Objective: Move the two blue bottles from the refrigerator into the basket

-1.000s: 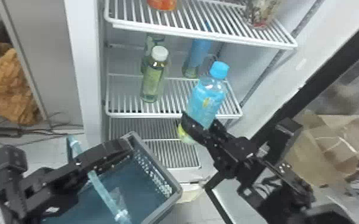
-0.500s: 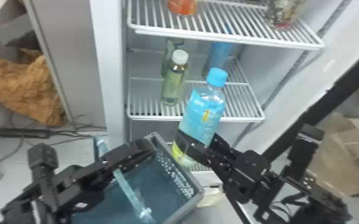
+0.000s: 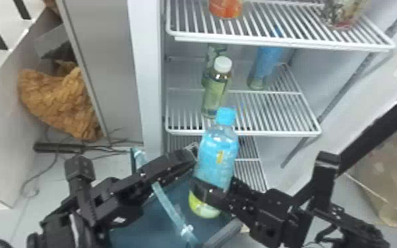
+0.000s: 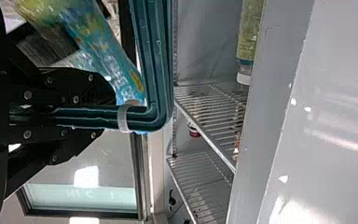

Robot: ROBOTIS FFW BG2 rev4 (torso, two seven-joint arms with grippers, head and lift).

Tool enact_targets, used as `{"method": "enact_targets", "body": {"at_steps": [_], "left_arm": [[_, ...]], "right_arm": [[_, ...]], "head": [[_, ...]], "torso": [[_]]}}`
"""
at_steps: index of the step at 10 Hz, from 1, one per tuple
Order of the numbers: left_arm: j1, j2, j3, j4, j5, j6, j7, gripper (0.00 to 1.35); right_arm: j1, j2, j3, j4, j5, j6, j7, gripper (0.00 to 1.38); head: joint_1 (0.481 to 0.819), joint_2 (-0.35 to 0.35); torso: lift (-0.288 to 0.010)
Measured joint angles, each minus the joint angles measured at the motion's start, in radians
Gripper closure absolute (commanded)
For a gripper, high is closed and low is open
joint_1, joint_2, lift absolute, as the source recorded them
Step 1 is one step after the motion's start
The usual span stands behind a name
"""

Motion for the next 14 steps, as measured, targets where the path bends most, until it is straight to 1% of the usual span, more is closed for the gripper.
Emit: {"method": "enact_targets", "body": {"at_steps": [1, 2, 4, 7, 8, 10, 12, 13, 14], "left_arm": [[-0.003, 0.000, -0.001, 0.000, 0.001, -0.001, -0.001, 1.18], [-0.003, -0.001, -0.002, 0.000, 0.002, -0.002, -0.002, 1.18], [-0.001, -0.001, -0.002, 0.002, 0.003, -0.004, -0.002, 1.18], [-0.001, -0.005, 0.000, 0.000, 0.004, -0.004, -0.003, 1.18], [-0.001, -0.005, 0.000, 0.000, 0.006, -0.004, -0.004, 1.18], [0.001, -0.005, 0.000, 0.000, 0.007, -0.004, -0.005, 1.18], [0.006, -0.007, -0.001, 0.000, 0.008, -0.004, -0.005, 1.18], [0.008, -0.008, 0.000, 0.000, 0.008, -0.004, -0.005, 1.18], [0.008, -0.008, 0.000, 0.000, 0.008, -0.004, -0.005, 1.18]], "right_arm": [[-0.014, -0.004, 0.020, 0.034, -0.028, 0.021, 0.007, 0.24], [-0.020, -0.005, 0.031, 0.051, -0.046, 0.028, 0.009, 0.05], [-0.022, -0.004, 0.030, 0.059, -0.058, 0.022, 0.009, 0.15], [-0.022, 0.004, 0.000, 0.062, -0.058, -0.016, 0.008, 0.16], [-0.022, 0.013, -0.020, 0.067, -0.052, -0.066, 0.007, 0.16], [-0.036, 0.038, -0.080, 0.099, -0.043, -0.211, -0.013, 0.17], [-0.065, 0.062, -0.138, 0.148, -0.028, -0.349, -0.048, 0.16], [-0.088, 0.067, -0.150, 0.177, -0.016, -0.395, -0.062, 0.16], [-0.118, 0.067, -0.151, 0.214, -0.005, -0.434, -0.070, 0.16]], "head": [[0.695, -0.095], [0.695, -0.078], [0.695, -0.074], [0.695, -0.096], [0.695, -0.113], [0.695, -0.161], [0.695, -0.241], [0.695, -0.263], [0.695, -0.270]], "torso": [[-0.216], [-0.216], [-0.216], [-0.216], [-0.216], [-0.216], [-0.216], [-0.216], [-0.216]]}}
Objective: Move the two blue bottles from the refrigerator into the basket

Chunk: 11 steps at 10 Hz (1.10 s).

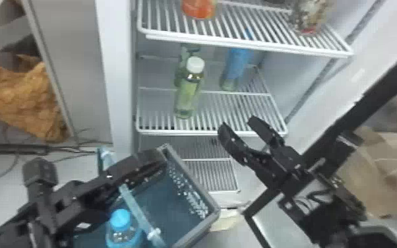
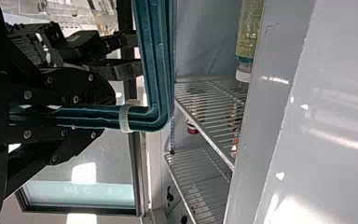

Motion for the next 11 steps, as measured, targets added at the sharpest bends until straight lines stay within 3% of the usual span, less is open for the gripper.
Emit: {"method": "enact_targets", "body": {"at_steps": [4, 11], "left_arm": [[0.000, 0.000, -0.002, 0.000, 0.000, 0.000, 0.000, 1.18], [-0.009, 0.001, -0.004, 0.000, -0.002, 0.000, 0.002, 1.18]], "right_arm": [[-0.109, 0.006, 0.013, 0.142, 0.033, -0.125, -0.092, 0.16], [-0.366, 0.007, 0.055, 0.425, 0.087, -0.184, -0.185, 0.17]], "head": [[0.695, -0.304], [0.695, -0.310]], "torso": [[-0.216], [-0.216]]}}
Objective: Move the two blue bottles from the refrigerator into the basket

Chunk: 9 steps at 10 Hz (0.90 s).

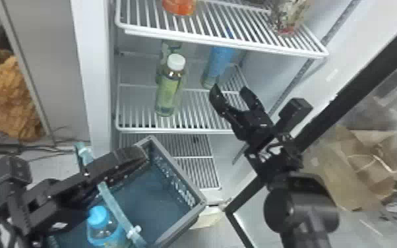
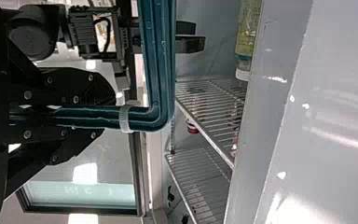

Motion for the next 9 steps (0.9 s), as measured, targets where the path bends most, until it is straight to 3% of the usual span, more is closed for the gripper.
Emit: {"method": "enact_targets", "body": {"at_steps": [9], "left_arm": [[-0.013, 0.006, -0.004, 0.000, 0.002, 0.000, 0.000, 1.18]], "right_arm": [[-0.307, 0.012, 0.058, 0.334, 0.027, -0.011, -0.128, 0.16]], "head": [[0.695, -0.295]], "torso": [[-0.216]]}}
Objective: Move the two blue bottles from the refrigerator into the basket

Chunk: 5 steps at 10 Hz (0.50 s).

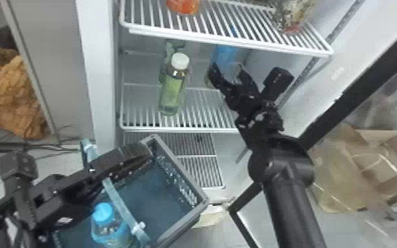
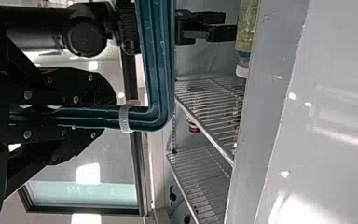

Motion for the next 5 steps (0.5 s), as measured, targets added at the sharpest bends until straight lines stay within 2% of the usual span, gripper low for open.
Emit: {"method": "enact_targets", "body": {"at_steps": [3, 4, 5], "left_arm": [[-0.005, 0.002, -0.002, 0.000, 0.000, 0.000, -0.001, 1.18], [-0.006, 0.002, -0.002, 0.000, 0.001, 0.000, -0.001, 1.18], [-0.008, 0.002, -0.002, 0.000, 0.002, 0.000, -0.001, 1.18]], "right_arm": [[-0.103, 0.000, 0.009, 0.111, 0.037, 0.002, -0.020, 0.17], [-0.132, 0.000, 0.011, 0.139, 0.052, 0.019, -0.020, 0.22], [-0.156, -0.001, 0.012, 0.157, 0.066, 0.046, -0.019, 0.56]], "head": [[0.695, -0.293], [0.695, -0.291], [0.695, -0.290]], "torso": [[-0.216], [-0.216], [-0.216]]}}
